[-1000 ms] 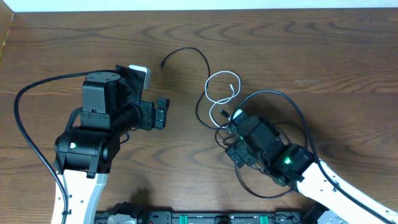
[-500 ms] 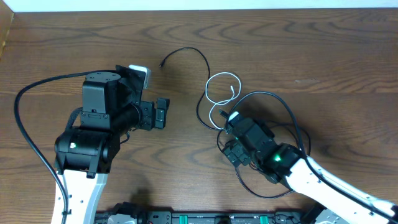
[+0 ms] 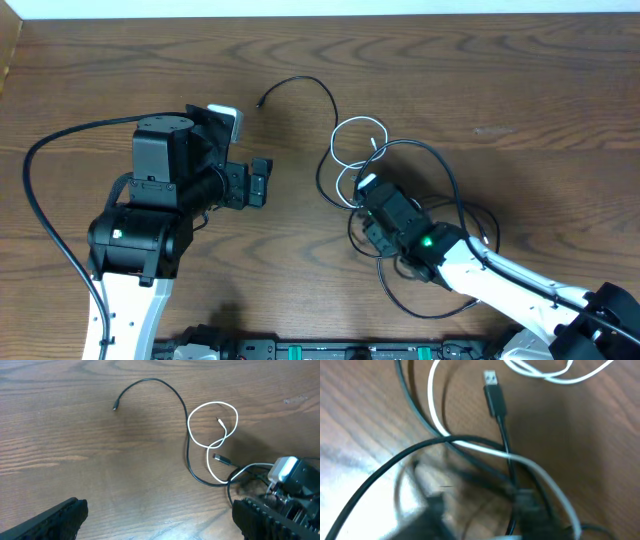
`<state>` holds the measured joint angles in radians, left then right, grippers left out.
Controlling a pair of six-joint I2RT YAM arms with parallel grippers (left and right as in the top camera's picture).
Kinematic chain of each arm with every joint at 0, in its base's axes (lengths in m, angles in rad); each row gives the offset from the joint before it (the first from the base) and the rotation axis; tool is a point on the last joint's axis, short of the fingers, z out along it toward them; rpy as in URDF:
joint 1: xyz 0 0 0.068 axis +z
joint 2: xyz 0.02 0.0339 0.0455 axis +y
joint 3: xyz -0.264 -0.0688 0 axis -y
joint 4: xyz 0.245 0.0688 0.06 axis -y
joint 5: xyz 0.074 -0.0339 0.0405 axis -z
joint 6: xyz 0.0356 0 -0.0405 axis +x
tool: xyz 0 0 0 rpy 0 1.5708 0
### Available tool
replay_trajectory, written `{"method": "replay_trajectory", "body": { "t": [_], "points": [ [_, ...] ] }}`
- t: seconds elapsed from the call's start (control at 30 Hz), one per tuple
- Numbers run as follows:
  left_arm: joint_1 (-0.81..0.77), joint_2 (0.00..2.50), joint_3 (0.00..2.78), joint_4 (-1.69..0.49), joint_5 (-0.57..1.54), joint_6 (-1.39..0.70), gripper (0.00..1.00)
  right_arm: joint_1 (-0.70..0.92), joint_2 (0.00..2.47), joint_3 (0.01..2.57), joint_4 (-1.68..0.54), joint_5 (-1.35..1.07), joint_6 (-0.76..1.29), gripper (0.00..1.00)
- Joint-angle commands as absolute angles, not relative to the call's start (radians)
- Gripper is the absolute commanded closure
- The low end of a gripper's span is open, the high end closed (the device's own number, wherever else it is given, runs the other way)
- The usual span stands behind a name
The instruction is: Untangle cables
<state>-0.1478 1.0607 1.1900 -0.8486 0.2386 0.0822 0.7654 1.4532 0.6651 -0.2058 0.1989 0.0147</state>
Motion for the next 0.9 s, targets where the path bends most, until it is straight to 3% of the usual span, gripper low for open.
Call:
{"method": "replay_trajectory", "body": {
  "t": [0.0, 0.43, 0.87],
  "points": [
    [-0.147, 1.065, 1.197, -0.849, 0.250, 0.096, 0.02, 0.748, 1.453, 0.659, -0.189, 0.221, 0.026, 0.99],
    [-0.147, 1.065, 1.197, -0.854, 0.250, 0.096, 0.02, 0.740, 1.274, 0.770, 0.025, 0.393, -0.057, 0.99],
    [-0.150, 1.085, 1.197, -0.859, 0.372, 0.096, 0.02, 0.671, 1.222, 1.089, 0.191, 0.296, -0.152, 0.99]
  ]
}}
